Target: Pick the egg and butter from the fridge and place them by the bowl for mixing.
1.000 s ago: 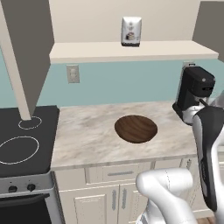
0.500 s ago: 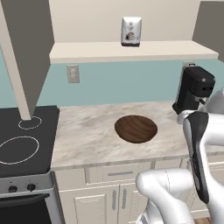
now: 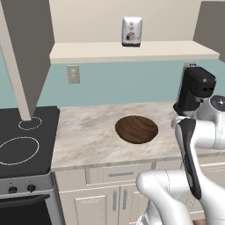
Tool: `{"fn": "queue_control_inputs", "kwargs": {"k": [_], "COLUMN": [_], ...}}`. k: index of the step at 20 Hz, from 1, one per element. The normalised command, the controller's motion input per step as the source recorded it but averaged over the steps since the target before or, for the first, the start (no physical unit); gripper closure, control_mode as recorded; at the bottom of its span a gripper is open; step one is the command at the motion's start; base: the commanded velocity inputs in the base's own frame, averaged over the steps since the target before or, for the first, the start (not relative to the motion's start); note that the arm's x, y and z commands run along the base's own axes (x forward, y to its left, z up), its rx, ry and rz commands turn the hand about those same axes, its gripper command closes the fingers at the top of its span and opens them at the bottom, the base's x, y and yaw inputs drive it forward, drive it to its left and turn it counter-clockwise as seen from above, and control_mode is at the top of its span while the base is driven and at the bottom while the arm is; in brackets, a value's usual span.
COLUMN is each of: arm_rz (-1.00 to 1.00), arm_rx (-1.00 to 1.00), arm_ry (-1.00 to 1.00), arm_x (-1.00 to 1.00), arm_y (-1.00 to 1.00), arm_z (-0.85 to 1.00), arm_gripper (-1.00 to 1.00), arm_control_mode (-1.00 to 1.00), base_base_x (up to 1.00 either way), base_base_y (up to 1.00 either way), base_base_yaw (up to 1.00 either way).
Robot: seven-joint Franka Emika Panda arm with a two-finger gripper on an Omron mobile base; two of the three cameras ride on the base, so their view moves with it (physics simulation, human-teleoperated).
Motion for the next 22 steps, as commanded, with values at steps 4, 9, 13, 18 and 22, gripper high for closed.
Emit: {"fn": "queue_control_inputs", "kwargs": {"k": [4, 9, 13, 18, 22], "arm_rz": [0.04, 0.02, 0.04, 0.04, 0.05], "arm_rx": [0.00, 0.00, 0.00, 0.00, 0.00], "arm_ry": [-0.03, -0.05, -0.12, -0.09, -0.05], "arm_x": [0.28, 0.34, 0.22, 0.20, 0.23], "arm_y": [-0.02, -0.12, -0.08, -0.04, -0.10], "arm_z": [-0.28, -0.21, -0.31, -0.22, -0.17], "arm_gripper": [1.00, 1.00, 1.00, 1.00, 1.00], "arm_control_mode": [-1.00, -1.00, -1.00, -1.00, -1.00], "base_base_x": [0.00, 0.00, 0.00, 0.00, 0.00], "base_base_y": [0.00, 0.00, 0.00, 0.00, 0.00], "base_base_yaw": [0.00, 0.00, 0.00, 0.00, 0.00]}}
